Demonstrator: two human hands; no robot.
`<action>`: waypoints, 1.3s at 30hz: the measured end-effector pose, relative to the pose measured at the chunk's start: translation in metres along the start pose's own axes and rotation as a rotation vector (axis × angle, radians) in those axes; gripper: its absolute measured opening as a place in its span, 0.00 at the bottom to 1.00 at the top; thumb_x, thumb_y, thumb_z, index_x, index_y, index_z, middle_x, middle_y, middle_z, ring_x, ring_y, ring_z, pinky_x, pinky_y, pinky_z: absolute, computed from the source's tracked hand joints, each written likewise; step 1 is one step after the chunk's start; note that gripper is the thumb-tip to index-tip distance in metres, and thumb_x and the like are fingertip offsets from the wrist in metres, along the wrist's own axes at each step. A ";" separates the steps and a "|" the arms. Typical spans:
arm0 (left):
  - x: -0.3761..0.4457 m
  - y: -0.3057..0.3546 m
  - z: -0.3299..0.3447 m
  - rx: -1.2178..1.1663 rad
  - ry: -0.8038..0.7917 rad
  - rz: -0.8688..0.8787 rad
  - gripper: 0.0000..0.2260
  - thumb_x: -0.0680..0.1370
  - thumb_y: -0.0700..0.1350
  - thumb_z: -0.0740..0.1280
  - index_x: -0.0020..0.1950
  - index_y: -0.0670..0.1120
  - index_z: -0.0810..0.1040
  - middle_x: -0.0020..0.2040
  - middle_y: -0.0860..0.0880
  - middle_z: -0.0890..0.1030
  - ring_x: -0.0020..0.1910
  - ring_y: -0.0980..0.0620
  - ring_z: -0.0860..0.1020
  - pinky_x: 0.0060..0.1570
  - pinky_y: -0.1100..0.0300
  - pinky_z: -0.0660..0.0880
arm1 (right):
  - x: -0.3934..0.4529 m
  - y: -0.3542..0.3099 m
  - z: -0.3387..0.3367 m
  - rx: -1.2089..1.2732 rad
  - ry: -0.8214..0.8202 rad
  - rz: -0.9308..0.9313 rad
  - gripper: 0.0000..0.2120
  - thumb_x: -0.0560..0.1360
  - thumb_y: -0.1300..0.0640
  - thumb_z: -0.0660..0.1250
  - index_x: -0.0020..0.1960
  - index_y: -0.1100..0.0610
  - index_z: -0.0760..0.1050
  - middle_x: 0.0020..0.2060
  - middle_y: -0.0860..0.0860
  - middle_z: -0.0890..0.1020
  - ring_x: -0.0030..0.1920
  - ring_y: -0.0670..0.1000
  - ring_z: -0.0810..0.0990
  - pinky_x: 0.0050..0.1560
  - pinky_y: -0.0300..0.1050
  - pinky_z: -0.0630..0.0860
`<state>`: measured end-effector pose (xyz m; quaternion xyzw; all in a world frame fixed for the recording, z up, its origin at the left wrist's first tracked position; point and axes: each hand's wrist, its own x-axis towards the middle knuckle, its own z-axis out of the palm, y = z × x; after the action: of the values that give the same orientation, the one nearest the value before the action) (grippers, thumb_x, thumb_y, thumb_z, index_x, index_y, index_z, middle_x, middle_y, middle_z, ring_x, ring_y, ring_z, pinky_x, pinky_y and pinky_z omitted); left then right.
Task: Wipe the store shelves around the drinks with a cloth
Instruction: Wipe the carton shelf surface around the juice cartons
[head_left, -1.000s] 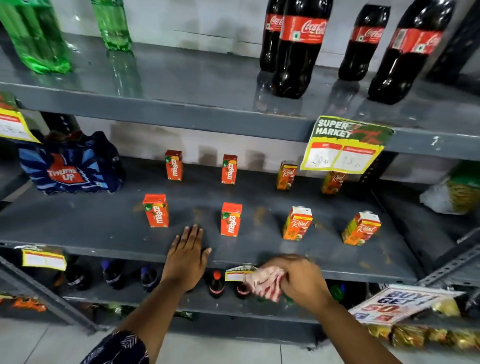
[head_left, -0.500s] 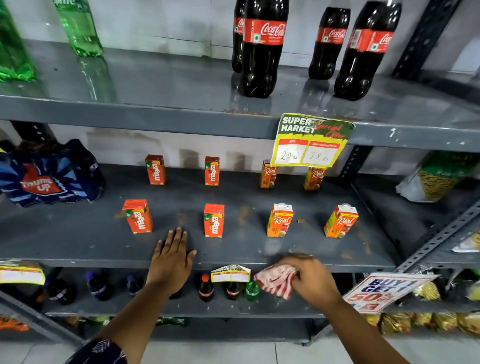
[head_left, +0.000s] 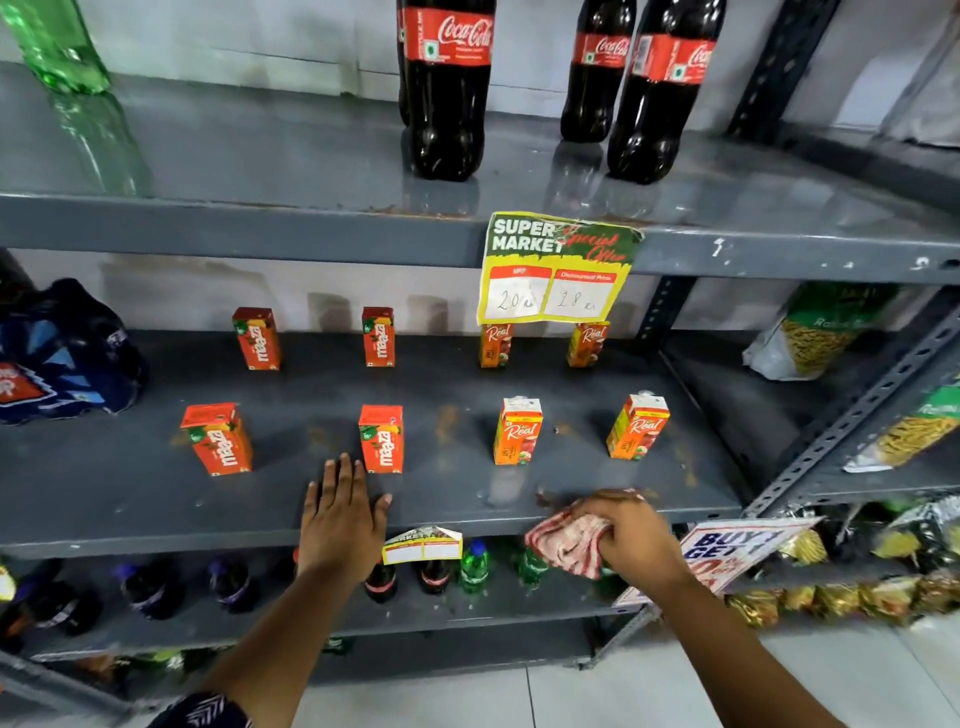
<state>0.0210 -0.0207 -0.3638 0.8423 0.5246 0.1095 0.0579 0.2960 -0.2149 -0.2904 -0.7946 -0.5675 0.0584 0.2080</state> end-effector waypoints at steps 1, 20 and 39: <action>0.000 0.002 -0.001 0.006 -0.004 -0.007 0.29 0.80 0.56 0.47 0.75 0.39 0.49 0.77 0.42 0.51 0.75 0.45 0.46 0.71 0.49 0.43 | 0.000 0.003 -0.007 0.022 0.022 0.022 0.22 0.59 0.64 0.59 0.47 0.48 0.82 0.48 0.48 0.85 0.50 0.55 0.81 0.48 0.46 0.77; -0.018 0.014 -0.002 -0.139 0.042 -0.147 0.30 0.79 0.55 0.58 0.73 0.37 0.58 0.75 0.38 0.58 0.74 0.42 0.51 0.70 0.42 0.48 | 0.008 0.026 -0.023 0.062 0.125 0.098 0.25 0.61 0.70 0.62 0.49 0.47 0.80 0.49 0.50 0.84 0.50 0.55 0.81 0.49 0.52 0.78; 0.039 0.106 0.016 -0.036 -0.060 0.332 0.30 0.79 0.57 0.54 0.75 0.39 0.54 0.76 0.41 0.55 0.75 0.46 0.48 0.71 0.51 0.44 | -0.008 0.028 -0.035 -0.090 0.113 0.115 0.27 0.62 0.68 0.65 0.57 0.46 0.78 0.54 0.51 0.83 0.49 0.57 0.81 0.45 0.46 0.77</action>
<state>0.1343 -0.0324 -0.3524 0.9191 0.3742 0.1017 0.0698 0.3295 -0.2393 -0.2707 -0.8364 -0.5103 0.0000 0.2001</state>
